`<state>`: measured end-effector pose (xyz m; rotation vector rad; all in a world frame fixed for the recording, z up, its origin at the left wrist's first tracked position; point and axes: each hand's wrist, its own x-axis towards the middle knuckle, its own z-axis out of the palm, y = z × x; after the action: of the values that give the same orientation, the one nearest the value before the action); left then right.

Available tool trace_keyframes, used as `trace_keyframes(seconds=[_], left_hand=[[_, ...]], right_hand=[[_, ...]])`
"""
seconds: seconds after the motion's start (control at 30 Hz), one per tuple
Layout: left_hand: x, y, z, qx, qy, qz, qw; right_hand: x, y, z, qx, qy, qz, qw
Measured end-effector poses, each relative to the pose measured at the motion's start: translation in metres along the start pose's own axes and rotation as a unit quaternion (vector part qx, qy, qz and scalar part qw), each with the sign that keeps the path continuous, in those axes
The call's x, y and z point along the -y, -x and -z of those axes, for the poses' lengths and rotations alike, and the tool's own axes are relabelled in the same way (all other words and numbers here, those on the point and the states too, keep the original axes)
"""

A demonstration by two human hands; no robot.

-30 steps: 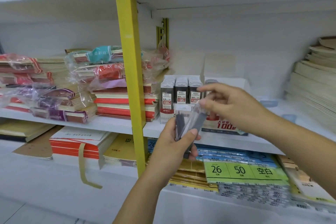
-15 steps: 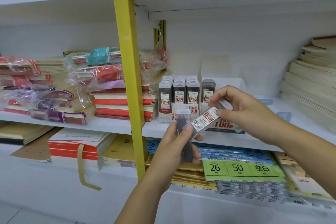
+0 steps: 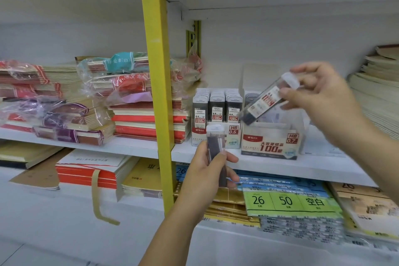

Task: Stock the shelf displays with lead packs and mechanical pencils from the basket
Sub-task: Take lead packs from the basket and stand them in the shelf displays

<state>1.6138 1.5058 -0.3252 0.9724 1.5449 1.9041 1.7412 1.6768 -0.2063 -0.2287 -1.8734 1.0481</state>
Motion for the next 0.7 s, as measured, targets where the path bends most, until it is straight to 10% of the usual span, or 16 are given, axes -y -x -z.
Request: trace_keyframes(seconds=[0.37, 0.7], left_hand=[[-0.008, -0.003, 0.038, -0.112, 0.043, -0.041, 0.992], [-0.010, 0.001, 0.053, -0.120, 0.049, -0.033, 0.991]], right_hand=[[0.012, -0.027, -0.070, 0.139, 0.227, 0.139, 0.954], [0.020, -0.036, -0.089, 0.111, 0.154, 0.109, 0.976]])
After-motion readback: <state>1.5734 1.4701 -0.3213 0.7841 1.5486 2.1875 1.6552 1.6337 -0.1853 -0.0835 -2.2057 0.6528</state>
